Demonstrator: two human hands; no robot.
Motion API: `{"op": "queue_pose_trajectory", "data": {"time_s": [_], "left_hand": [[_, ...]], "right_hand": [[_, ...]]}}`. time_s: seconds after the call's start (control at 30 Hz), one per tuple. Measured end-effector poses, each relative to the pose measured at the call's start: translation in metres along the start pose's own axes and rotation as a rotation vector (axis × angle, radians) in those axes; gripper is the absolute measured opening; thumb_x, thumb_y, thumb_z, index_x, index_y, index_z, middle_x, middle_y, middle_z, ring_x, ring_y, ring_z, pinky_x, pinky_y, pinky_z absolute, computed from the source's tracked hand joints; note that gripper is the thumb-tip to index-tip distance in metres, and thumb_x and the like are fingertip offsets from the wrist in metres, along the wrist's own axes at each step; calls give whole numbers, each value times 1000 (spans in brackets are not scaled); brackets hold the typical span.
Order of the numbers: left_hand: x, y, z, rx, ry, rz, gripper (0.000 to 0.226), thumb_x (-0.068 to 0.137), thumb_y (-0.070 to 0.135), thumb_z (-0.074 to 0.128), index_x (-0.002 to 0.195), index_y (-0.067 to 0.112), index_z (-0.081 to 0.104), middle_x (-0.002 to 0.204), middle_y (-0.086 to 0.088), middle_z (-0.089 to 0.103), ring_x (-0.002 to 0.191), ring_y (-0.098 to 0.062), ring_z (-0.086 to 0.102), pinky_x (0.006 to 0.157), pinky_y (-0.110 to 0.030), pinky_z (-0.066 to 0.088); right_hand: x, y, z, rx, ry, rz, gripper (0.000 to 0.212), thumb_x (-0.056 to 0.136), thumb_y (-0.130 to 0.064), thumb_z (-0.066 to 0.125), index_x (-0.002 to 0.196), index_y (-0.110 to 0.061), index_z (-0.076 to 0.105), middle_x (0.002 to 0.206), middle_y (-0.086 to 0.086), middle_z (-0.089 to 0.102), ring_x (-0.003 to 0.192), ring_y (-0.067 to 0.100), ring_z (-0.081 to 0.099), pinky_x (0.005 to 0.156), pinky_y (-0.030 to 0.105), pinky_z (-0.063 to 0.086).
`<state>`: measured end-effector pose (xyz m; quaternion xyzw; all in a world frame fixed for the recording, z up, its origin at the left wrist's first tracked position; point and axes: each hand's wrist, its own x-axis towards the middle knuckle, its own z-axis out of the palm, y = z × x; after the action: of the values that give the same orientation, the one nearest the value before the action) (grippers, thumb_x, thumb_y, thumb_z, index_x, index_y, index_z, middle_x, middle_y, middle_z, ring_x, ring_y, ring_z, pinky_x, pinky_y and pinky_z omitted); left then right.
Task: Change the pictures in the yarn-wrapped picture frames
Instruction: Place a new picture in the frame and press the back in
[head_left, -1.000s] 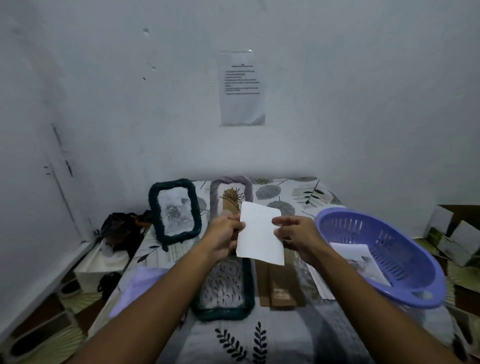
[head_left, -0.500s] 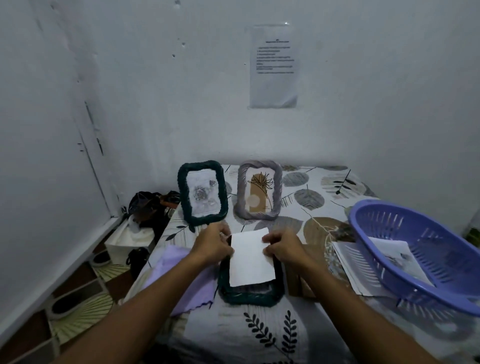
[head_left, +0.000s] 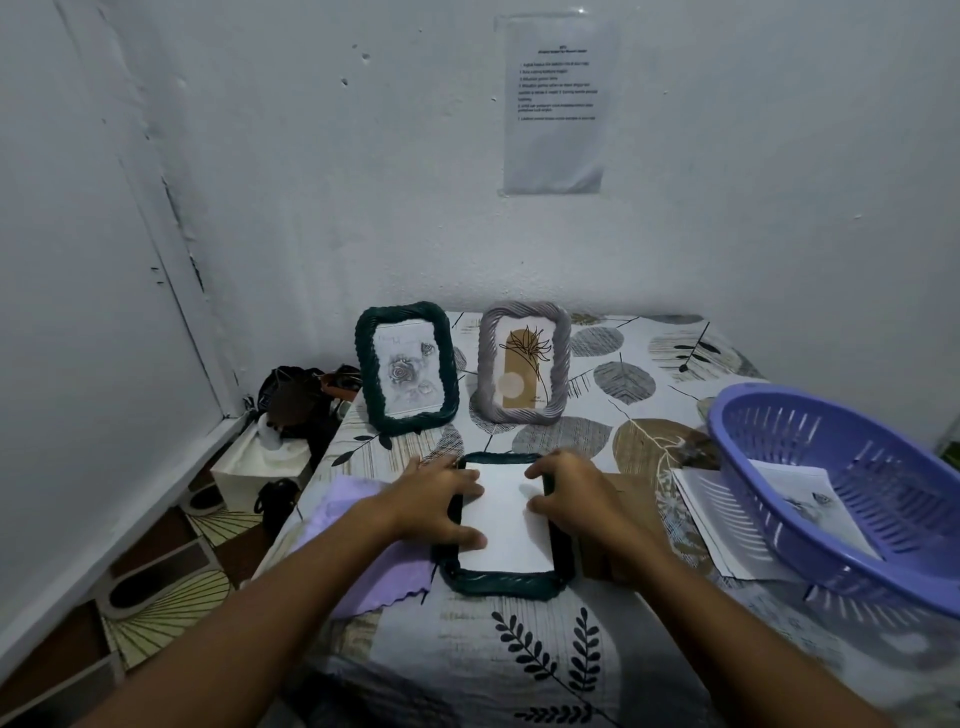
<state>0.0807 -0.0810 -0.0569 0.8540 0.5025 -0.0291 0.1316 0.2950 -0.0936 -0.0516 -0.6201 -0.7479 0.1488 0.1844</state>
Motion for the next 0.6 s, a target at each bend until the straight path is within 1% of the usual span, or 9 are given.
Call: {"op": "queue_pose_trajectory", "data": {"time_s": [0.1,0.2,0.27,0.37,0.47,0.6], "left_hand": [[0,-3,1,-21,6,9,77,79,61,65,144,26,41,158,4,23,148,-19,1,116,-56,-2],[-1,-7,0,-34,-25,20,83,75,63,67,145,28,39,159,5,19,148,-18,-3,116,-55,-6],[-1,-8,-1,-40,-46,26,85,73,64,68,145,29,37,160,7,17,148,-18,-5,115,-56,-8],[-1,-10,-1,-60,-51,30,86,70,66,69,143,33,39,160,8,16,148,-18,-5,114,-57,-9],[0,-12,-1,-63,-66,37,87,67,68,70,142,37,40,160,8,14,148,-19,-5,114,-58,-9],[0,-14,-1,-63,-65,51,89,65,69,71,142,37,40,160,9,14,148,-19,-4,113,-60,-10]], "right_hand": [[-1,4,-9,-74,-138,-144,41,83,-26,69,123,-18,63,133,5,55,121,22,48,98,36,43],[-3,12,-14,-132,-300,-151,56,83,-40,68,135,-23,53,150,1,38,137,23,32,105,39,36],[-4,17,-15,-154,-351,-138,65,81,-49,68,138,-27,47,156,-2,29,142,24,25,108,40,33],[-9,18,-16,-169,-372,-137,70,78,-53,68,139,-29,44,154,-4,31,142,23,23,108,44,33],[-12,20,-16,-159,-356,-135,73,74,-56,70,137,-32,45,150,-2,36,140,23,26,106,43,35],[-12,23,-16,-151,-359,-117,75,69,-62,70,135,-36,45,149,-2,36,138,23,30,106,43,35]]}}
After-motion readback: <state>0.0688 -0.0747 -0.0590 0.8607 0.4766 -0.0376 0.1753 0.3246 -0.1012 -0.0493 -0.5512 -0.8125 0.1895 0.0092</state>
